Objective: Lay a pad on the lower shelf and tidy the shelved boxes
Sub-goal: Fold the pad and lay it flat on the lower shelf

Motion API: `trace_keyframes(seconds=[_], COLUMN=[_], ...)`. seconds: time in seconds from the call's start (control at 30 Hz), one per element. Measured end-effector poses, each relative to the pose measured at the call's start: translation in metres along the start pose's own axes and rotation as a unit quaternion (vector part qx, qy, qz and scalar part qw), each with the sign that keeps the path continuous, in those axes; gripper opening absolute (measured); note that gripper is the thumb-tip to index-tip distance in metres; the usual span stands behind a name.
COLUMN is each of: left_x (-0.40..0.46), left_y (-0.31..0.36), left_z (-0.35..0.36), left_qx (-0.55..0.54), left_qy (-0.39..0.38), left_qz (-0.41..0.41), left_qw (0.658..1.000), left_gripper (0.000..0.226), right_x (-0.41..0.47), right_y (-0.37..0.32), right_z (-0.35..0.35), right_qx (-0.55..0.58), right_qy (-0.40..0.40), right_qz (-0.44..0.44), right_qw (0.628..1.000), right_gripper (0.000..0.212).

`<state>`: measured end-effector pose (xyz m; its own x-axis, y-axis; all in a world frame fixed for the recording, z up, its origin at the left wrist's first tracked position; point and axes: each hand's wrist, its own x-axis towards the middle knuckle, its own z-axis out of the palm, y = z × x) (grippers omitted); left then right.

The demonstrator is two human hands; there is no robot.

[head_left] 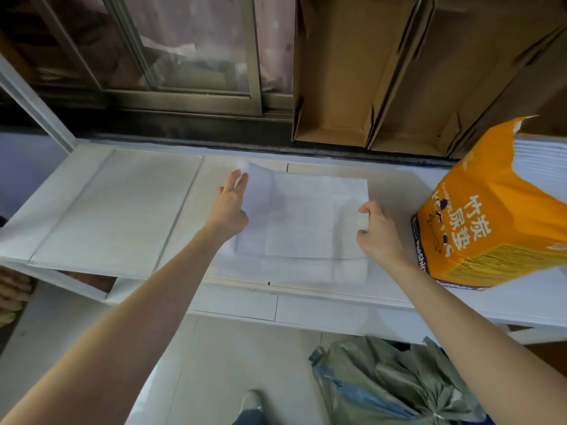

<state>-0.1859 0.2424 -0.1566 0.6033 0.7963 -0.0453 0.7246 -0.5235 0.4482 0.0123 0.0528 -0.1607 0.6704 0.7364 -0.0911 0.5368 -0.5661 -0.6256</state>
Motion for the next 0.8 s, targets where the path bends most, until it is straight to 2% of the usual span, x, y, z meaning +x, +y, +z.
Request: trace_keyframes(seconds=[0.13, 0.3, 0.6, 0.67, 0.73, 0.8], left_x=[0.004, 0.010, 0.015, 0.014, 0.007, -0.005], left_y=[-0.008, -0.018, -0.037, -0.036, -0.036, -0.033], left_z=[0.017, 0.039, 0.070, 0.075, 0.081, 0.085], left_qx=[0.040, 0.070, 0.032, 0.037, 0.062, 0.067], left_qy=[0.020, 0.016, 0.065, 0.066, 0.043, 0.002], left_qz=[0.048, 0.064, 0.109, 0.095, 0.075, 0.111], left_qw=[0.998, 0.995, 0.991, 0.993, 0.994, 0.992], left_gripper=[0.068, 0.062, 0.060, 0.061, 0.052, 0.044], right_x=[0.007, 0.013, 0.012, 0.012, 0.009, 0.007], right_y=[0.011, 0.030, 0.044, 0.045, 0.045, 0.045], right_z=[0.017, 0.038, 0.060, 0.063, 0.066, 0.070], right_qx=[-0.050, -0.061, -0.064, -0.081, -0.109, -0.128], right_qy=[0.019, 0.016, 0.030, -0.002, -0.052, -0.070], right_qz=[-0.014, -0.011, -0.011, 0.004, 0.030, 0.027], right_qw=[0.998, 0.998, 0.997, 0.997, 0.992, 0.989], right_gripper=[0.044, 0.049, 0.052, 0.049, 0.047, 0.049])
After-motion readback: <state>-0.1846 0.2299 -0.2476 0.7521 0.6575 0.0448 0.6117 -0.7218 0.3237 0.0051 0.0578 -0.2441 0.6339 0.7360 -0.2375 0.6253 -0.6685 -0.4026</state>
